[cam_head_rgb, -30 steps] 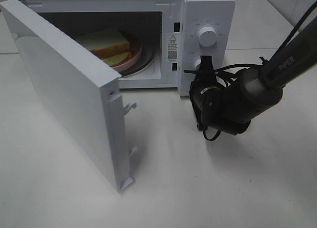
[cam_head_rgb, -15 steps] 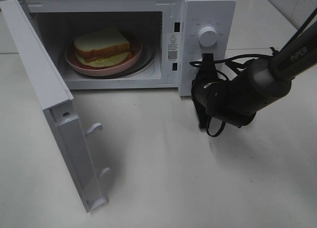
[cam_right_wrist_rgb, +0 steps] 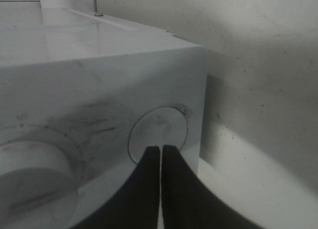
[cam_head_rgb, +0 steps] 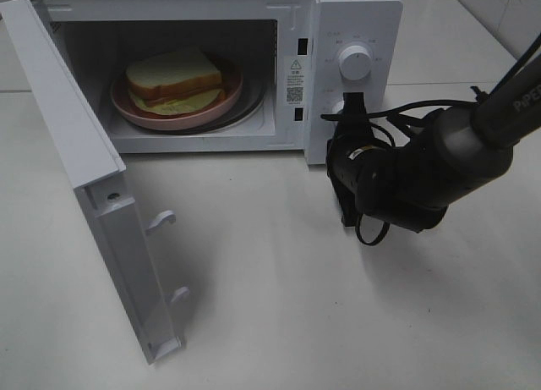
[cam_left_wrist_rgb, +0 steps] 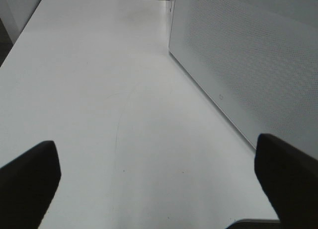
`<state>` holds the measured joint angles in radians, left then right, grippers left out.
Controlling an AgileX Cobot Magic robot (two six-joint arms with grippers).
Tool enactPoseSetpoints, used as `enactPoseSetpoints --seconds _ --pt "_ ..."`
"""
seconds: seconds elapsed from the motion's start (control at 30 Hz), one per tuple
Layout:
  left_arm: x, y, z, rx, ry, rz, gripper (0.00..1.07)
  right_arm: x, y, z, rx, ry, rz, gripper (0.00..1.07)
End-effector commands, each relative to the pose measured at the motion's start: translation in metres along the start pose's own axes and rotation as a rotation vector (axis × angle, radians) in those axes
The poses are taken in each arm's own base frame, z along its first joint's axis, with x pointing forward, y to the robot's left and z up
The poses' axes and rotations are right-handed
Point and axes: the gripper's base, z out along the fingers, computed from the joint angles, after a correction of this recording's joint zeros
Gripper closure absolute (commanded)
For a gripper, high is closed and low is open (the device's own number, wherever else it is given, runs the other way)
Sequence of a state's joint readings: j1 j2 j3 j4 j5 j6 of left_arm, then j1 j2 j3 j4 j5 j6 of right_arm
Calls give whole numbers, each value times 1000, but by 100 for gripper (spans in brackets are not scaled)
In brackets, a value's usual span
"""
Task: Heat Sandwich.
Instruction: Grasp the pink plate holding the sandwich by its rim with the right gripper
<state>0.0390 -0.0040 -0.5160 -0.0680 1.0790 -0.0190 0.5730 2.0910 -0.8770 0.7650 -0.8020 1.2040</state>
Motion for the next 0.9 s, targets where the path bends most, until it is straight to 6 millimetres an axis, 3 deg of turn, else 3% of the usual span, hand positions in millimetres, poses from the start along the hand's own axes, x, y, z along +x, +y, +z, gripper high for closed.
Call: enactPoseSetpoints --seconds 0.03,0.3,0.63,0.9 --pt "0 0 0 2 -10 1 7 -4 3 -12 -10 -2 -23 106" --pt "0 0 0 2 -10 1 7 -19 0 -44 19 26 -95 106" --pt "0 0 0 2 -10 1 7 -21 9 -76 11 155 -201 104" --pt "0 0 0 2 -10 1 7 -10 18 -100 28 363 -453 104"
